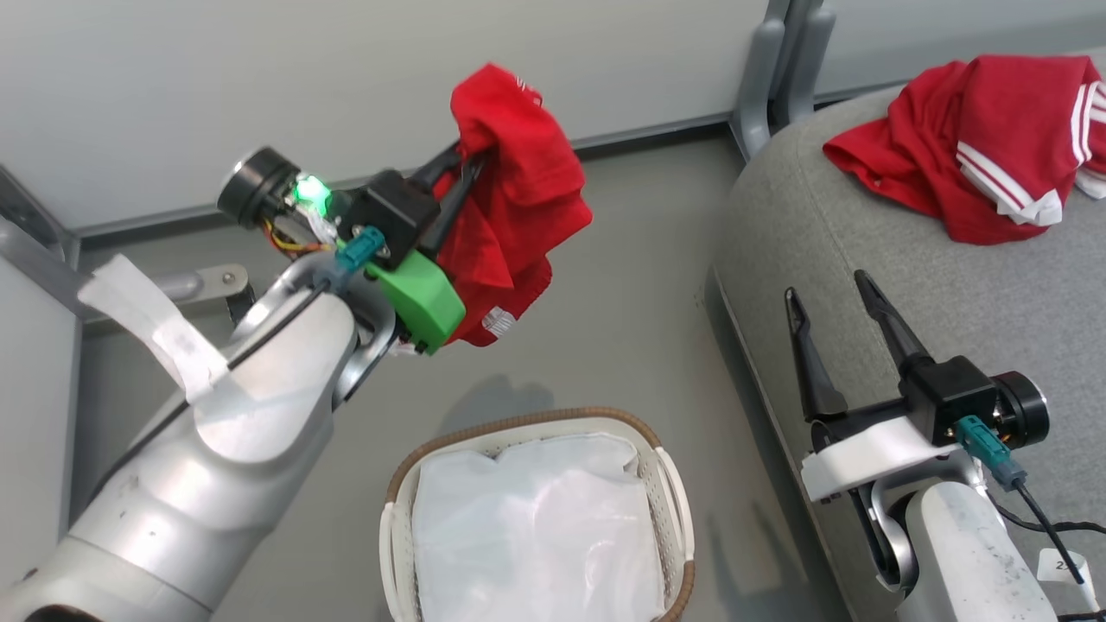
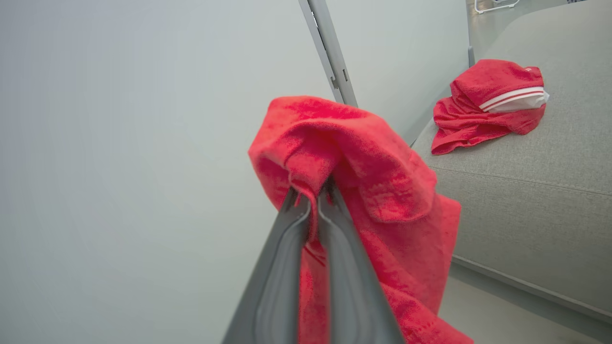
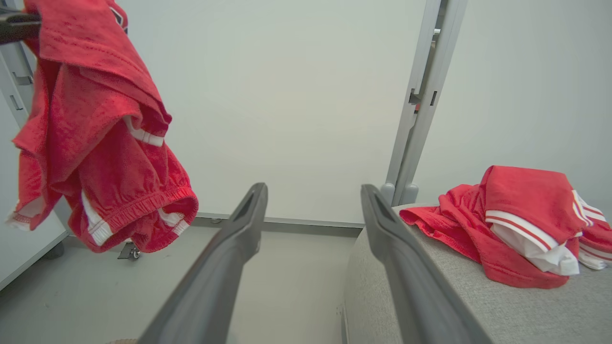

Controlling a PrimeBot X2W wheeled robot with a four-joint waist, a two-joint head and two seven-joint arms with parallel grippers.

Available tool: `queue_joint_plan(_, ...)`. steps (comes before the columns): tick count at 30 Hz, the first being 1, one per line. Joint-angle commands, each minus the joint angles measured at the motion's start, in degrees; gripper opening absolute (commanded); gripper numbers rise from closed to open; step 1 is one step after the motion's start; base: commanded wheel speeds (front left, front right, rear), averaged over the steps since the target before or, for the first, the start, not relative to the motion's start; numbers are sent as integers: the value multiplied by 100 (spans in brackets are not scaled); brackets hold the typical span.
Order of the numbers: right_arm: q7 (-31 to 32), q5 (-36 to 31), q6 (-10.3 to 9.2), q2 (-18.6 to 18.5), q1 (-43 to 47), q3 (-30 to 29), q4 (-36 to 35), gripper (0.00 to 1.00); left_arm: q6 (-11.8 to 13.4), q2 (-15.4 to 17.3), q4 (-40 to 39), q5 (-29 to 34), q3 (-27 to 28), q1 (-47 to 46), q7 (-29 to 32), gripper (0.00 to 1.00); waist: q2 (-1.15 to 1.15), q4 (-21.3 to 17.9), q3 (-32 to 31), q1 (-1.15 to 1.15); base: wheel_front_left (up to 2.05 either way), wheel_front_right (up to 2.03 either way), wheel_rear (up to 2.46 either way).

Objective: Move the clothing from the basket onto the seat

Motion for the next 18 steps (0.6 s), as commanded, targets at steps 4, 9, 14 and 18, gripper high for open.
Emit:
queue_joint_plan(4,-11,44,-8,-21,-27,134,92,100,-25,-24,-115,-123,9,-412,139,0,0,60,-305,1,0,0,0)
queue_joint_plan(9,-11,34,-8,-19,-161,308,193,100,-34,-80,-294,-240,-63,-712,267,0,0,37,-355,1,0,0,0)
queue_joint_plan(14,-11,-34,-8,-17,-306,716,439,100,-39,-144,-514,-362,-172,-898,386,0,0,65,-429,1,0,0,0)
queue_joint_plan(18,-11,26,-8,-20,-474,1183,693,100,-38,-188,-652,-423,-299,-972,494,0,0,130,-482,1,0,0,0)
